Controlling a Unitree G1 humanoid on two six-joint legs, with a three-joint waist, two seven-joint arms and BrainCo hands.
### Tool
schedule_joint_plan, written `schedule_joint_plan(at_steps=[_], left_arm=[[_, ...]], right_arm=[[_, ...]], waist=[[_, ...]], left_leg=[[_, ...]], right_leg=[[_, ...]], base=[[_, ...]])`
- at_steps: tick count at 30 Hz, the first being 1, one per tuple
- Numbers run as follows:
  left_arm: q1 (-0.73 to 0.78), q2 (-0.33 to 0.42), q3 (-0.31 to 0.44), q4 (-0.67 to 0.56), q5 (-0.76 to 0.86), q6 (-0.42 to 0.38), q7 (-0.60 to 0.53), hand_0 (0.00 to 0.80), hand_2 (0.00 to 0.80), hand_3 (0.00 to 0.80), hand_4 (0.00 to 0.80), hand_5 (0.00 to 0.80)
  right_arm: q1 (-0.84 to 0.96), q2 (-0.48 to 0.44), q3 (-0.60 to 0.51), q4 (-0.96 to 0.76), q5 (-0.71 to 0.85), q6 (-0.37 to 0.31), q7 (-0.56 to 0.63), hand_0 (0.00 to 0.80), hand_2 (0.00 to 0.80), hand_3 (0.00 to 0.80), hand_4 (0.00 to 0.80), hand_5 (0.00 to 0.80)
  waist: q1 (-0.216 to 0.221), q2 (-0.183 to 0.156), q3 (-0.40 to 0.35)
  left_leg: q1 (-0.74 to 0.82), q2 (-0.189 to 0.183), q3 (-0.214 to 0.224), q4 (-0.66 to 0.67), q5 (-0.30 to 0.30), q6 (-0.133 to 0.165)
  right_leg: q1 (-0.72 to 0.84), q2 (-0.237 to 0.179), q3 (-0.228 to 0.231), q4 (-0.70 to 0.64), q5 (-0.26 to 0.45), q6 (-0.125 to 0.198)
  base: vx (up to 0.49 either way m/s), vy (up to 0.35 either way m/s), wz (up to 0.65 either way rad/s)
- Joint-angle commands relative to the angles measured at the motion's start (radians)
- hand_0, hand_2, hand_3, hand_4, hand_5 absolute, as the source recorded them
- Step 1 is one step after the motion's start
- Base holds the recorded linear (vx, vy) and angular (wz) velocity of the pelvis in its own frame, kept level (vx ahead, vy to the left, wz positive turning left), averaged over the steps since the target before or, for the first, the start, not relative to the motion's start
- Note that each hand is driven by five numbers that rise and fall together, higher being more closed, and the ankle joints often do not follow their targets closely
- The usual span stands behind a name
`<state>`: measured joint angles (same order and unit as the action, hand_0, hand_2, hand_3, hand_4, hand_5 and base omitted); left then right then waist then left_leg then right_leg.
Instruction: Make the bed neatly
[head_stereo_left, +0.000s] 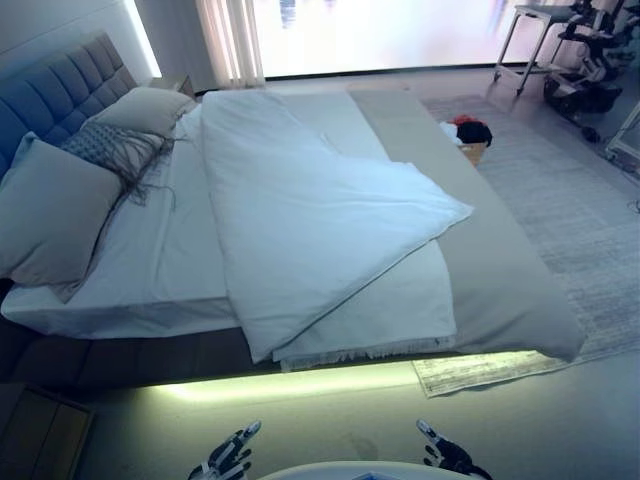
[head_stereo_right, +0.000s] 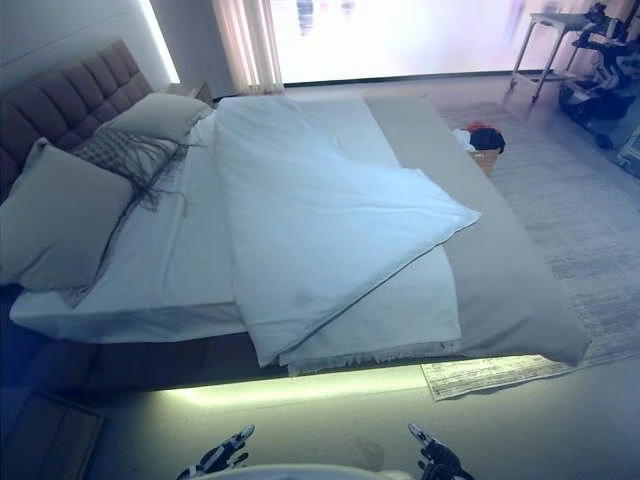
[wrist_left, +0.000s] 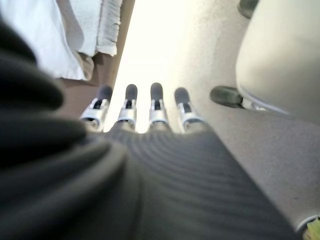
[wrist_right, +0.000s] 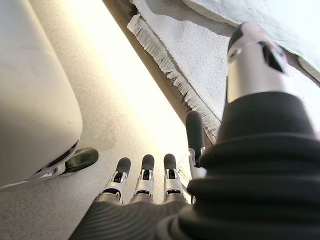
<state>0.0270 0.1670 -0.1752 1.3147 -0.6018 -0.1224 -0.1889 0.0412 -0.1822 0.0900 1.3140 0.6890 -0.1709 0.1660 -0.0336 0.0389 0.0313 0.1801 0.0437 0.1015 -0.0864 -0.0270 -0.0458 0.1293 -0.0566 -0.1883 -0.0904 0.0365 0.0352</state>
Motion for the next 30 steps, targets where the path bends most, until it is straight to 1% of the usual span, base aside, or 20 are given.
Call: schedule_joint_plan(at_steps=[1,6,11,15,16,20,21,23,24,25,26,27,28,29,30], left_arm=[[-0.07,-0.008,-0.007,0.05,0.04,0.014,-0.009,0.0,0.0,0.0,0.0,0.0],[-0.072,-0.009,-0.007,0.055,0.017,0.016,-0.054,0.0,0.0,0.0,0.0,0.0],[-0.073,-0.01,-0.009,0.047,0.01,0.009,-0.037,0.0,0.0,0.0,0.0,0.0],[-0.077,-0.009,-0.005,0.048,0.019,0.018,-0.014,0.0,0.0,0.0,0.0,0.0],[-0.079,-0.007,-0.004,0.048,0.015,0.018,-0.013,0.0,0.0,0.0,0.0,0.0],[-0.078,-0.004,-0.001,0.048,0.034,0.025,-0.005,0.0,0.0,0.0,0.0,0.0],[-0.077,-0.001,0.003,0.046,0.037,0.022,-0.006,0.0,0.0,0.0,0.0,0.0],[-0.078,0.006,0.014,0.04,0.04,0.014,-0.014,0.0,0.0,0.0,0.0,0.0],[-0.085,0.007,0.014,0.035,0.034,0.011,-0.019,0.0,0.0,0.0,0.0,0.0],[-0.089,0.008,0.016,0.031,0.03,0.009,-0.019,0.0,0.0,0.0,0.0,0.0],[-0.096,0.01,0.017,0.029,0.018,0.004,-0.024,0.0,0.0,0.0,0.0,0.0],[-0.096,0.01,0.017,0.029,0.018,0.003,-0.024,0.0,0.0,0.0,0.0,0.0],[-0.098,0.012,0.029,0.021,-0.009,-0.002,-0.025,0.0,0.0,0.0,0.0,0.0],[-0.098,0.013,0.036,0.019,-0.012,0.005,-0.024,0.0,0.0,0.0,0.0,0.0],[-0.096,0.012,0.047,0.019,-0.009,0.016,-0.021,0.0,0.0,0.0,0.0,0.0]], right_arm=[[-0.084,0.008,-0.008,0.052,0.011,-0.03,0.014,0.0,0.0,0.0,0.0,0.0],[-0.085,0.008,-0.006,0.056,0.006,-0.026,0.014,0.0,0.0,0.0,0.0,0.0],[-0.089,0.007,-0.007,0.056,0.009,-0.022,0.016,0.0,0.0,0.0,0.0,0.0],[-0.098,0.005,-0.006,0.047,0.016,-0.053,-0.01,0.0,0.0,0.0,0.0,0.0],[-0.101,0.003,-0.007,0.045,0.014,-0.05,-0.013,0.0,0.0,0.0,0.0,0.0],[-0.112,-0.002,0.011,0.049,-0.093,-0.021,-0.055,0.0,0.0,0.0,0.0,0.0],[-0.115,-0.001,0.017,0.048,-0.088,-0.013,-0.044,0.0,0.0,0.0,0.0,0.0],[-0.125,0.001,0.027,0.043,-0.066,-0.007,-0.041,0.0,0.0,0.0,0.0,0.0],[-0.134,-0.003,0.031,0.035,-0.067,0.002,-0.044,0.0,0.0,0.0,0.0,0.0],[-0.138,-0.006,0.032,0.032,-0.074,0.006,-0.045,0.0,0.0,0.0,0.0,0.0],[-0.144,-0.015,0.035,0.03,-0.086,0.003,-0.043,0.0,0.0,0.0,0.0,0.0],[-0.144,-0.015,0.035,0.03,-0.086,0.003,-0.043,0.0,0.0,0.0,0.0,0.0],[-0.143,-0.026,0.039,0.026,-0.11,-0.003,-0.081,0.0,0.0,0.0,0.0,0.0],[-0.143,-0.029,0.038,0.026,-0.114,-0.001,-0.097,0.0,0.0,0.0,0.0,0.0],[-0.143,-0.035,0.032,0.03,-0.117,0.0,-0.098,0.0,0.0,0.0,0.0,0.0]], waist=[[0.025,-0.043,0.015],[0.023,-0.043,0.015],[0.022,-0.041,0.018],[0.02,-0.04,0.025],[0.02,-0.04,0.027],[0.021,-0.042,0.034],[0.023,-0.045,0.035],[0.026,-0.057,0.041],[0.03,-0.072,0.052],[0.032,-0.079,0.059],[0.034,-0.093,0.082],[0.033,-0.092,0.079],[0.044,-0.09,0.116],[0.048,-0.085,0.125],[0.053,-0.075,0.138]], left_leg=[[-0.029,-0.071,0.006,-0.001,-0.016,0.057],[-0.026,-0.071,0.007,-0.001,-0.017,0.058],[-0.024,-0.069,0.009,-0.001,-0.017,0.058],[-0.022,-0.068,0.012,-0.001,-0.015,0.058],[-0.021,-0.068,0.012,-0.001,-0.016,0.058],[-0.017,-0.069,0.012,0.013,-0.021,0.06],[-0.016,-0.069,0.012,0.023,-0.025,0.06],[-0.036,-0.066,0.017,0.093,-0.047,0.054],[-0.077,-0.063,0.024,0.198,-0.06,0.049],[-0.107,-0.06,0.027,0.256,-0.063,0.045],[-0.189,-0.044,0.033,0.429,-0.021,0.033],[-0.196,-0.042,0.031,0.437,-0.024,0.033],[-0.325,-0.026,0.022,0.596,0.076,0.003],[-0.349,-0.019,0.025,0.596,0.095,-0.005],[-0.349,-0.001,0.045,0.512,0.11,-0.014]], right_leg=[[0.009,0.003,-0.007,0.017,-0.017,0.032],[0.01,0.005,-0.006,0.02,-0.02,0.03],[0.011,0.007,-0.004,0.02,-0.021,0.028],[0.009,0.009,0.0,0.023,-0.021,0.027],[0.009,0.01,0.001,0.023,-0.022,0.026],[0.009,0.013,0.01,0.03,-0.027,0.021],[0.011,0.014,0.014,0.031,-0.028,0.018],[0.009,0.015,0.018,0.043,-0.035,0.005],[0.002,0.008,0.016,0.062,-0.037,-0.007],[-0.004,0.005,0.014,0.073,-0.037,-0.014],[-0.01,-0.001,0.014,0.093,-0.043,-0.038],[-0.014,0.001,0.013,0.095,-0.043,-0.038],[-0.011,0.009,0.024,0.119,-0.051,-0.062],[-0.007,0.014,0.029,0.124,-0.053,-0.062],[0.008,0.02,0.038,0.126,-0.065,-0.054]], base=[[0.0,0.0,0.0],[0.0,0.0,0.0],[0.0,0.0,0.0],[0.0,0.0,0.0],[0.008,-0.039,0.0],[0.029,-0.046,-0.01],[0.063,-0.077,0.0],[0.03,-0.091,-0.01],[0.003,-0.094,-0.02],[-0.03,-0.111,-0.03],[-0.025,-0.07,-0.05],[-0.026,-0.073,-0.1],[0.02,-0.017,-0.07],[0.099,0.021,0.02],[0.205,0.112,0.09]])
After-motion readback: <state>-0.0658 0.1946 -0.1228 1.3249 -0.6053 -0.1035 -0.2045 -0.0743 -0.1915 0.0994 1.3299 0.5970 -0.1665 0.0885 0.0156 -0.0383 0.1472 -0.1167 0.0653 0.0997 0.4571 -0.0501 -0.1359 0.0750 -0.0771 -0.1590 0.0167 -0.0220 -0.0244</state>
